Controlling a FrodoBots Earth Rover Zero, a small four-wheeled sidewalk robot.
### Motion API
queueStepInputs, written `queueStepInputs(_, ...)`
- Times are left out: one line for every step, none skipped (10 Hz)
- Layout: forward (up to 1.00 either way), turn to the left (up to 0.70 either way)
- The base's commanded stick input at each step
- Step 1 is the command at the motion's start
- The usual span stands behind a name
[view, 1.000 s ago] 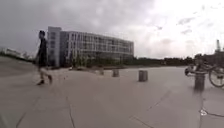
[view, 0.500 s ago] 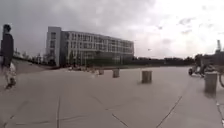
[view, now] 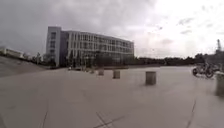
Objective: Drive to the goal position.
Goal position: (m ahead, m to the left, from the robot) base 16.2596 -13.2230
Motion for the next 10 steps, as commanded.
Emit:
queueStepInputs(0.7, 0.0)
queueStepInputs(0.7, 0.0)
queueStepInputs(0.7, 0.0)
queueStepInputs(0.7, 0.0)
queueStepInputs(0.7, 0.0)
queueStepInputs(0.7, 0.0)
queueStepInputs(0.7, 0.0)
queueStepInputs(0.7, -0.01)
queueStepInputs(0.7, -0.01)
queueStepInputs(0.7, 0.0)
